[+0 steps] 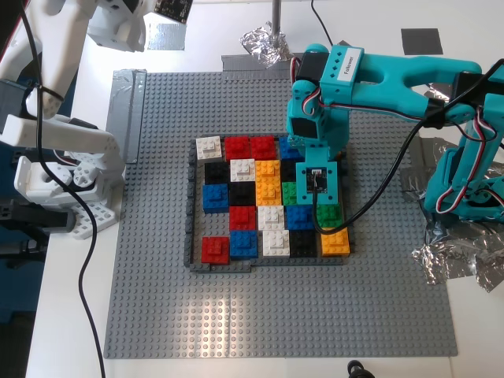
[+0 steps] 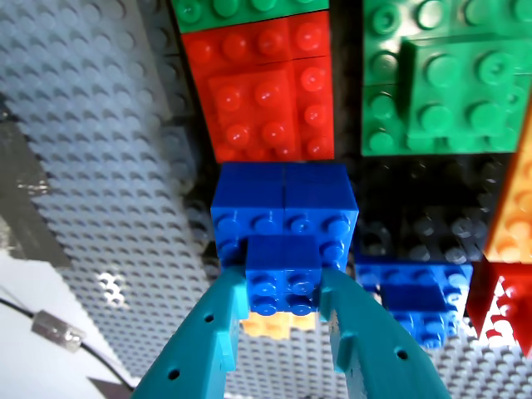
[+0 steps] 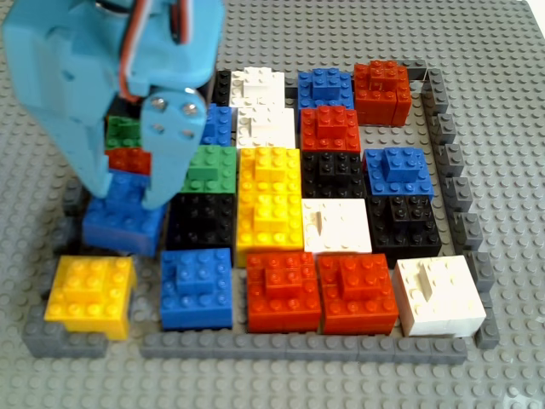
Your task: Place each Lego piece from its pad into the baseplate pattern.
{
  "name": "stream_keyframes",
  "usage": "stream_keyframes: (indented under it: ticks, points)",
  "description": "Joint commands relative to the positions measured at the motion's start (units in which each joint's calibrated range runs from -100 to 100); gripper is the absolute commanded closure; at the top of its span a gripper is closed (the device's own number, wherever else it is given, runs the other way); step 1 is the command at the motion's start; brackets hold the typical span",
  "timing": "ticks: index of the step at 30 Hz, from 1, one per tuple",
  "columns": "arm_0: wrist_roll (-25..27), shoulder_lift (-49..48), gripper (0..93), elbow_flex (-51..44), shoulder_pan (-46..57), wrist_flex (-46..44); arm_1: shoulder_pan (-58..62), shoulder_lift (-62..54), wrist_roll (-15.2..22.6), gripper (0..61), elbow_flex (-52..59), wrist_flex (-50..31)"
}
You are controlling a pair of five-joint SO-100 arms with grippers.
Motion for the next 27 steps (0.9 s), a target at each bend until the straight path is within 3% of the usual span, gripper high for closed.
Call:
stream_keyframes:
  ticks: [1,15,27]
  points:
    - [-0.9,-1.0,92.7,0.5,-1.5,-0.3,0.2,-3.4,0.2,61.3,0.0,0.2]
    - [-0.6,-0.1,92.7,-0.2,0.3,0.1,0.7,-3.9,0.7,61.3,0.5,-0.2]
    - [-0.6,-0.7,85.4,0.4,-0.1,0.2,0.3,-0.8,1.0,61.3,-1.9,-1.2]
